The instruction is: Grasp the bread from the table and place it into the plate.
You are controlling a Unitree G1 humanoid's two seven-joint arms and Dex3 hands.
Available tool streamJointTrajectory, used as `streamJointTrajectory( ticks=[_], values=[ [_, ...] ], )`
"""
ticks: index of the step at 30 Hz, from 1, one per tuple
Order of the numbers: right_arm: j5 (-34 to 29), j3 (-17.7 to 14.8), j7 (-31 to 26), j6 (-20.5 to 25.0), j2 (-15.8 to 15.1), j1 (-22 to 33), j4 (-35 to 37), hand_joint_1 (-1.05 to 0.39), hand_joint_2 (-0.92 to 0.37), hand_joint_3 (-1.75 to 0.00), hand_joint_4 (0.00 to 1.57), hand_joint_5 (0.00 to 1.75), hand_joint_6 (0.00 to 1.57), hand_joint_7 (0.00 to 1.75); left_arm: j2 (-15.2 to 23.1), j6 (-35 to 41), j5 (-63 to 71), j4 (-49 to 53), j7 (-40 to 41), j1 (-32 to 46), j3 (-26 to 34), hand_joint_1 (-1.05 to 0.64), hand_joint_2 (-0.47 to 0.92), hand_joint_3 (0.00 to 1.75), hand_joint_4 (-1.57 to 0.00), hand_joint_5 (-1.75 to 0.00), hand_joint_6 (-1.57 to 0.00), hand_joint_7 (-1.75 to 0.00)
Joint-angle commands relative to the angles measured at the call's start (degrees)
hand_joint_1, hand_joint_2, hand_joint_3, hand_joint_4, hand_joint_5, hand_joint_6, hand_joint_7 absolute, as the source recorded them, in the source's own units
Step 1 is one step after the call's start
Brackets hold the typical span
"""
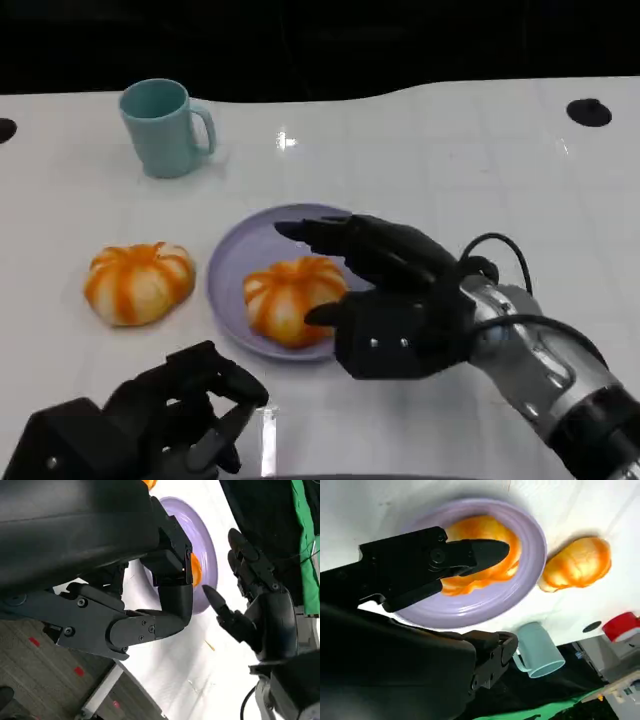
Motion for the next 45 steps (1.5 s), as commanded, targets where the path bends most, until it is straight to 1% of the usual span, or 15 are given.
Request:
streamJointTrajectory(
  ticks=[1,6,8,10,12,14,15,17,20,23,29,33,36,41,45],
  values=[
    [2.5,-2.4,0.8,-0.8,-3.2,4.5,-7.3,-0.63,-0.92,-0.26,0.10,0.21,0.24,0.04,0.2,-0.1,0.4,-0.4,0.5,0.4,-0.1,-0.37,0.92,0.47,-0.63,-1.75,-0.57,-1.36],
    [4.9,-4.9,0.6,-2.2,-5.6,10.3,-14.9,-0.55,-0.92,-0.22,0.34,0.37,0.40,0.11,0.1,0.0,1.0,-0.6,0.8,0.5,-0.6,-0.39,0.92,0.47,-0.62,-1.75,-0.57,-1.37],
    [7.1,-6.5,-0.6,-5.0,-6.0,13.3,-17.2,-0.48,-0.92,-0.17,0.52,0.55,0.54,0.16,-0.1,-0.1,1.1,-0.6,0.8,0.5,-0.7,-0.39,0.92,0.47,-0.62,-1.75,-0.57,-1.37],
    [9.7,-8.1,-0.4,-7.0,-6.5,16.0,-19.6,-0.39,-0.92,-0.13,0.60,0.82,0.67,0.22,-0.3,0.0,1.4,-0.8,1.1,0.6,-1.0,-0.40,0.92,0.47,-0.62,-1.75,-0.57,-1.37],
    [11.2,-9.2,-0.1,-8.6,-7.2,18.1,-21.5,-0.34,-0.90,-0.14,0.62,1.07,0.74,0.34,-0.6,0.6,1.3,-1.2,1.4,0.7,-1.1,-0.40,0.92,0.46,-0.63,-1.75,-0.58,-1.37],
    [12.7,-10.6,0.0,-10.4,-8.0,20.6,-23.5,-0.28,-0.87,-0.18,0.64,1.15,0.77,0.46,-0.6,0.9,1.2,-1.3,1.3,0.6,-1.1,-0.39,0.92,0.46,-0.63,-1.75,-0.58,-1.37],
    [13.4,-11.2,0.2,-10.9,-8.4,21.7,-24.5,-0.25,-0.84,-0.24,0.66,1.17,0.79,0.51,-0.6,0.8,1.1,-1.3,1.2,0.5,-1.1,-0.39,0.92,0.47,-0.63,-1.75,-0.57,-1.36],
    [14.2,-12.2,0.7,-11.4,-9.4,23.4,-26.2,-0.21,-0.65,-0.61,0.68,1.23,0.79,0.61,-0.6,1.1,0.9,-1.3,1.0,0.4,-1.0,-0.38,0.92,0.47,-0.62,-1.75,-0.57,-1.36],
    [15.5,-13.7,1.6,-12.4,-11.0,25.8,-28.6,-0.15,-0.51,-0.89,0.75,1.31,0.87,0.68,-0.6,1.3,0.7,-1.3,0.9,0.3,-0.9,-0.38,0.92,0.48,-0.62,-1.75,-0.56,-1.37],
    [16.1,-14.7,2.1,-12.8,-12.2,28.0,-30.3,-0.12,-0.42,-1.06,0.81,1.36,0.94,0.74,-0.6,1.2,0.5,-1.1,0.7,0.1,-0.7,-0.38,0.92,0.48,-0.62,-1.75,-0.57,-1.37],
    [16.1,-16.5,3.3,-10.2,-13.9,33.7,-35.5,-0.07,-0.39,-1.20,0.87,1.72,0.98,0.94,-0.4,1.5,0.6,-0.8,0.7,-0.3,-0.5,-0.39,0.92,0.48,-0.61,-1.75,-0.56,-1.37],
    [14.4,-17.9,3.3,-9.8,-15.7,36.8,-38.8,-0.05,-0.34,-1.29,0.89,1.74,0.96,1.07,-0.5,1.5,0.4,-0.7,0.6,-0.4,-0.4,-0.38,0.92,0.48,-0.60,-1.75,-0.55,-1.37],
    [14.4,-19.1,3.3,-10.0,-16.7,39.2,-40.6,-0.04,-0.33,-1.31,0.86,1.74,0.92,1.14,-0.4,1.6,0.4,-0.8,0.5,-0.4,-0.4,-0.38,0.92,0.48,-0.60,-1.75,-0.55,-1.37],
    [13.0,-20.6,3.2,-10.0,-17.9,42.4,-43.1,-0.07,-0.30,-1.29,0.87,1.75,0.90,1.17,-0.5,1.5,0.0,-0.6,0.4,-0.4,-0.1,-0.38,0.92,0.48,-0.60,-1.75,-0.55,-1.36],
    [12.6,-21.0,3.0,-8.1,-17.4,44.1,-44.3,-0.07,-0.32,-1.23,0.86,1.75,0.88,1.17,0.0,1.2,-0.1,-0.4,0.0,-0.5,0.1,-0.38,0.92,0.48,-0.60,-1.75,-0.55,-1.36]
  ],
)
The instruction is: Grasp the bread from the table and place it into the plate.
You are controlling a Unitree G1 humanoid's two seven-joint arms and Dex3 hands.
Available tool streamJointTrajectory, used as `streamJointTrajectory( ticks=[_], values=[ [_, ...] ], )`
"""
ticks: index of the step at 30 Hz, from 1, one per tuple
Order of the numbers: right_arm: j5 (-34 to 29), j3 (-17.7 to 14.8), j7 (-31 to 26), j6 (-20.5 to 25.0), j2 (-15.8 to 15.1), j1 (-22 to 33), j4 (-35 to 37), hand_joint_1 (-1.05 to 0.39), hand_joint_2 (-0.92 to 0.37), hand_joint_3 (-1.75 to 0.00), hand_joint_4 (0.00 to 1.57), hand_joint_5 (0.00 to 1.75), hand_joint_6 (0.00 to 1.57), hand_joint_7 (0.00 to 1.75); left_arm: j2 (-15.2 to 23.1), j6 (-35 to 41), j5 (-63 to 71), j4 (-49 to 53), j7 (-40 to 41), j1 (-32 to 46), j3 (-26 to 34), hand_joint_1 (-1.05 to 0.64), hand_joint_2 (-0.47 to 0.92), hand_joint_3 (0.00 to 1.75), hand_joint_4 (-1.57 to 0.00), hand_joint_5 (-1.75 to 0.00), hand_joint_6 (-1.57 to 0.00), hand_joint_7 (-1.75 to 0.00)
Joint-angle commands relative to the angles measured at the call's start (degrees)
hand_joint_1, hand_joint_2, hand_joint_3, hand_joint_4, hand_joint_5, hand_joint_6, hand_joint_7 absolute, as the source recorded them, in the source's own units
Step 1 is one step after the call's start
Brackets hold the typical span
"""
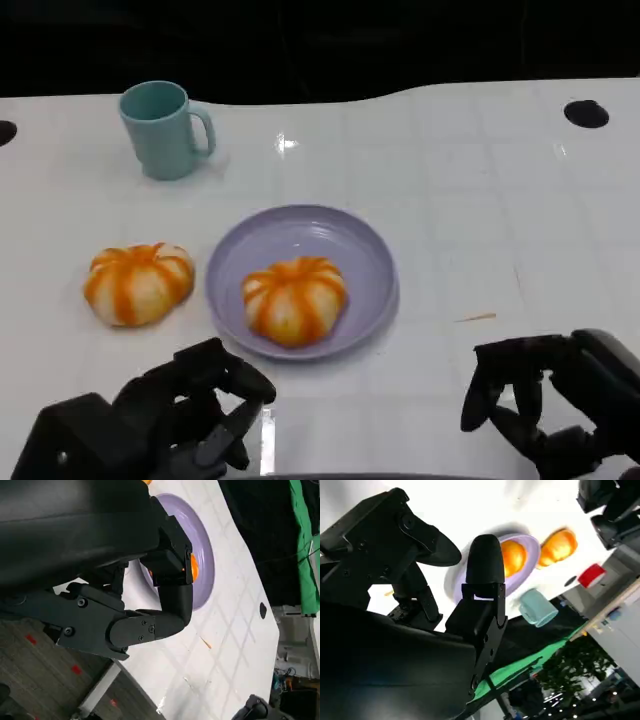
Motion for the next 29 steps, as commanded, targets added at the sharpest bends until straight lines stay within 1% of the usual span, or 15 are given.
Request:
streamJointTrajectory(
  ticks=[1,8,18,26,29],
  values=[
    [-0.7,-1.0,-0.8,1.7,-0.1,1.3,-1.1,-0.07,-0.32,-1.22,0.86,1.75,0.88,1.16,1.2,-0.5,-0.5,0.5,-0.7,-0.1,0.8,-0.37,0.92,0.48,-0.60,-1.75,-0.55,-1.36],
    [-3.6,-0.1,-4.3,-0.6,0.6,0.7,2.9,-0.07,-0.33,-1.21,0.87,1.74,0.89,1.16,1.9,-1.2,-1.0,1.7,-0.8,-0.5,1.3,-0.37,0.92,0.47,-0.60,-1.75,-0.55,-1.35],
    [-7.5,0.8,-8.1,-0.9,1.6,0.5,4.6,-0.05,-0.29,-1.20,0.93,1.70,0.94,1.14,2.4,-3.3,-1.4,3.7,-1.1,-0.9,1.6,-0.36,0.92,0.46,-0.63,-1.75,-0.58,-1.35],
    [-8.3,1.1,-8.6,-0.9,1.6,-0.1,5.0,-0.05,-0.29,-1.18,0.95,1.69,0.96,1.11,2.7,-4.0,-1.2,4.5,-1.1,-1.3,1.6,-0.37,0.92,0.45,-0.64,-1.75,-0.59,-1.35],
    [-8.4,1.3,-8.6,-0.7,1.6,-0.1,4.8,-0.05,-0.30,-1.16,0.96,1.65,0.96,1.09,2.7,-3.9,-1.2,4.6,-1.1,-1.4,1.6,-0.37,0.92,0.45,-0.64,-1.75,-0.59,-1.35]
  ],
)
